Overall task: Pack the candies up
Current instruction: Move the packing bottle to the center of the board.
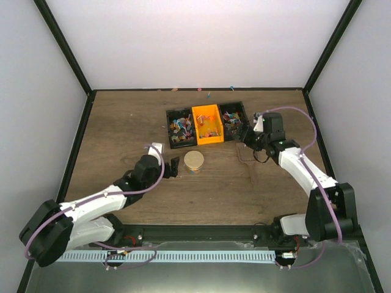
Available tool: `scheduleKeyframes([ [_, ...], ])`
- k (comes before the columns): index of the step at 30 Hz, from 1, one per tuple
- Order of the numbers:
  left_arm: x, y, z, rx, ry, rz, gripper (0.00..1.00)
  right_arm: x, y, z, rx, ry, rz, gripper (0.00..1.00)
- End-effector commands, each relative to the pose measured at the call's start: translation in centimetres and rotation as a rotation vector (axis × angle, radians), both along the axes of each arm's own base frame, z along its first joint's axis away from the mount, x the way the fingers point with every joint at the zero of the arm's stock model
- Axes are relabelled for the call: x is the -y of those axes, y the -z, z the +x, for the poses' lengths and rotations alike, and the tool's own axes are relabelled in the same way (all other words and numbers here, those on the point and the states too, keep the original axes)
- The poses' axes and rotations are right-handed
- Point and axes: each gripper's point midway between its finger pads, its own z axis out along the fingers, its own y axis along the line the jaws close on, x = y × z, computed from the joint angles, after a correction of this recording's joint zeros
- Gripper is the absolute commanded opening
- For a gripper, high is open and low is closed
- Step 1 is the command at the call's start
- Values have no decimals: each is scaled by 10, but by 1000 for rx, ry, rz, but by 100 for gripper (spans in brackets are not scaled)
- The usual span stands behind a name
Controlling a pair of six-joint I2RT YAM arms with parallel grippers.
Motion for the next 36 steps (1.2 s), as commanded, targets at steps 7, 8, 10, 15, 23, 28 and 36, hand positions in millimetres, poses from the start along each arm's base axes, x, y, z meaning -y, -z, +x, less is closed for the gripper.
scheduleKeyframes([
  [7, 10, -17, -32, 322, 189, 16, 100, -2, 24, 17, -49, 12, -5, 89],
  [8, 12, -17, -31, 321, 185, 2, 100, -3, 24, 19, -49, 9, -7, 89],
  [10, 23, -10, -33, 303, 239, -17, 100, -4, 26, 23, -57, 2, -15, 89],
  [15, 35, 21, -39, 308, 310, 25, 100, -10, 38, 34, -96, -30, -26, 89],
  [23, 66, 29, -30, 345, 402, 32, 100, -13, 53, 31, -144, -48, -24, 89],
  [28, 84, 33, -14, 363, 417, 39, 100, -13, 60, 22, -170, -63, -21, 89],
  [36, 98, 57, -4, 347, 443, 62, 100, -8, 69, 14, -197, -68, -54, 89],
])
